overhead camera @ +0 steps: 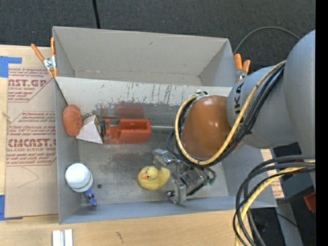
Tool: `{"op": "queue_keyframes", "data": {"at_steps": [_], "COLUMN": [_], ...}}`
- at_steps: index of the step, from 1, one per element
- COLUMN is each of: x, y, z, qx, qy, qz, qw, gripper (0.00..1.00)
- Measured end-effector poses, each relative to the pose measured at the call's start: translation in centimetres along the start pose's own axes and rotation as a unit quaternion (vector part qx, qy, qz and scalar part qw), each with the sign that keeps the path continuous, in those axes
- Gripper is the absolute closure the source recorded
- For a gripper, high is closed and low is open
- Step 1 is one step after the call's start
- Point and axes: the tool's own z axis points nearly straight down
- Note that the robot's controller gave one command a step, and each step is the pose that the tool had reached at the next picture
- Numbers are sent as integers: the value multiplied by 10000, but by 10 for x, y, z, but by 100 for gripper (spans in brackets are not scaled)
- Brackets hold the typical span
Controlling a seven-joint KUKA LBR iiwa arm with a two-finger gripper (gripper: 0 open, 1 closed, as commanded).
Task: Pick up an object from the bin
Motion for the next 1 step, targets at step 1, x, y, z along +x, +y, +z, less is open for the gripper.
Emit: {"op": "queue_keyframes", "data": {"at_steps": [1], "x": [-11], "y": [14], "z": [3], "qx": [-1], "qy": [2], "qz": [-1479], "qw": [9890], "gripper": [0]}}
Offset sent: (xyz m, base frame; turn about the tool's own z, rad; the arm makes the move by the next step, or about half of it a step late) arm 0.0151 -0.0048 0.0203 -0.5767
